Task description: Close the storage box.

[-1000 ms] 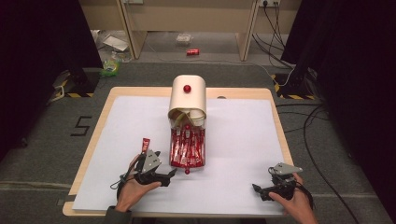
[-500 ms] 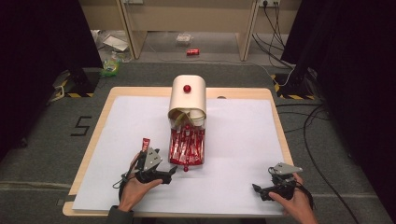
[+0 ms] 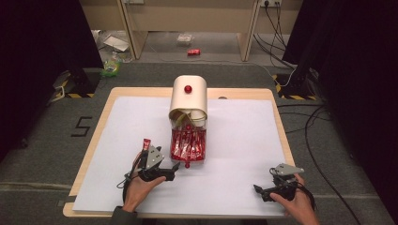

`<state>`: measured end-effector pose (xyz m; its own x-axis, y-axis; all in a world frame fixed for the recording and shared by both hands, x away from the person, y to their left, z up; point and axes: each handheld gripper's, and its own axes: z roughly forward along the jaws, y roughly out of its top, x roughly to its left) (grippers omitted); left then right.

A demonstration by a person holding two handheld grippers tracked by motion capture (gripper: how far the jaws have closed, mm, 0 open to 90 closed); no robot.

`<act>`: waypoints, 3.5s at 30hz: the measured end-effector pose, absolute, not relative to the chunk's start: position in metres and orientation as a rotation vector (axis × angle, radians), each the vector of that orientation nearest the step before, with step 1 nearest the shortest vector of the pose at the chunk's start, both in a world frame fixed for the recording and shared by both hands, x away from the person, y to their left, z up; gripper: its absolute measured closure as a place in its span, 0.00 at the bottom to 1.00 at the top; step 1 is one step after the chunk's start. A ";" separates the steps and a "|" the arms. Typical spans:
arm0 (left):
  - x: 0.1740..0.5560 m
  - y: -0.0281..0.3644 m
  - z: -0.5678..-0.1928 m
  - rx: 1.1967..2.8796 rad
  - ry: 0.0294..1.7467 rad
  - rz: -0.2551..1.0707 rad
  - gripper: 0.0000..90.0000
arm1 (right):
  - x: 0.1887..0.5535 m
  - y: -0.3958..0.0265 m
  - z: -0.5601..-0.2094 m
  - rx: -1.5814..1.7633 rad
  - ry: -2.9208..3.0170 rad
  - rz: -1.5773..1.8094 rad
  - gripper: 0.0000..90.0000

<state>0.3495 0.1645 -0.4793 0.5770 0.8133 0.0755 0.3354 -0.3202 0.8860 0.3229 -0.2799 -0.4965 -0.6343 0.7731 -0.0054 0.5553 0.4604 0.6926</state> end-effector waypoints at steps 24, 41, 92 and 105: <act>0.373 0.160 -0.481 1.797 1.062 0.670 0.09 | 0.323 -0.280 -0.497 1.131 2.394 0.960 0.00; 0.385 0.167 -0.487 1.756 1.120 0.655 0.08 | 0.323 -0.280 -0.497 1.135 2.395 0.961 0.00; 0.413 0.166 -0.481 1.743 1.169 0.700 0.06 | 0.323 -0.280 -0.497 1.133 2.395 0.960 0.00; 0.420 0.167 -0.482 1.729 1.194 0.736 0.08 | 0.323 -0.280 -0.496 1.133 2.396 0.959 0.00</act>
<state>0.4203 0.1670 -0.4824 0.3609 0.9325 -0.0117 0.4084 -0.1467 0.9009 0.3231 -0.2797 -0.4965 -0.6337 0.7736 -0.0032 0.5576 0.4596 0.6913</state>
